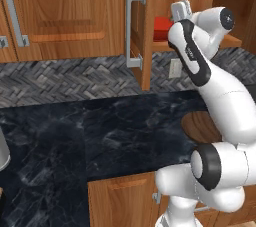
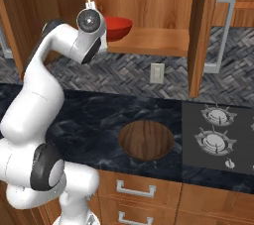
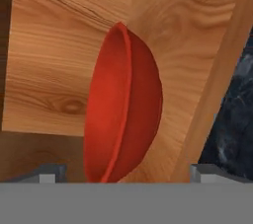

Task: Open the cabinet. Pick the bowls from the counter and place them in the cabinet. Then close the cabinet.

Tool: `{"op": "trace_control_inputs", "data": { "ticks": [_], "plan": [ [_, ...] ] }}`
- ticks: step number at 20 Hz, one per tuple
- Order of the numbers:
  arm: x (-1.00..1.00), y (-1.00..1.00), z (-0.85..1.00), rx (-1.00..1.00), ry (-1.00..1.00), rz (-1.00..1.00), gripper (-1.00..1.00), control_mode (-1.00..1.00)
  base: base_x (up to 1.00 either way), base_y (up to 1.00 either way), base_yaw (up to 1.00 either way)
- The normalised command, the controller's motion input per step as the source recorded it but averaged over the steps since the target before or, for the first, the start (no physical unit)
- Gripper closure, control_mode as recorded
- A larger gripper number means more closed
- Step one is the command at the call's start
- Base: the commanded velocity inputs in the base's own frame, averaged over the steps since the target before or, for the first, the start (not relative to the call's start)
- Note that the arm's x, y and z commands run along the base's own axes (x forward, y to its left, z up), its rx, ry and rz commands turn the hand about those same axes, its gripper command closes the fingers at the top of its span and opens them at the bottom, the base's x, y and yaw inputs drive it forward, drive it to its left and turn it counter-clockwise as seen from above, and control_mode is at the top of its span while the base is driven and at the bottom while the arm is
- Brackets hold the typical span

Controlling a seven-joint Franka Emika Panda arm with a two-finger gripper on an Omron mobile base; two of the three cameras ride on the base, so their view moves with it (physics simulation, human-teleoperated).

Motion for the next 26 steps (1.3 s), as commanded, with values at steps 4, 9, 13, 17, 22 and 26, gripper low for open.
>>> {"op": "trace_control_inputs", "data": {
  "ticks": [4, 9, 13, 17, 22, 26],
  "plan": [
    [-0.94, -0.20, 0.06, 0.00, 0.14, -0.10, -1.00, -1.00, 0.00, 0.00, 0.00],
    [-1.00, -0.22, 0.00, -0.02, 0.28, -0.17, -1.00, -1.00, 0.00, 0.00, 0.00],
    [-0.99, -0.38, -0.18, -0.06, 0.20, -0.20, -1.00, -1.00, 0.00, 0.00, 0.00],
    [-1.00, -0.53, -0.44, -0.11, 0.00, -0.16, -1.00, -1.00, 0.00, 0.00, 0.00],
    [-0.90, -0.42, -0.53, -0.11, 0.00, -0.09, -1.00, -1.00, 0.00, 0.00, 0.00],
    [-0.68, -0.27, -0.62, -0.09, 0.00, 0.00, -1.00, -1.00, 0.00, 0.00, 0.00]
  ]
}}
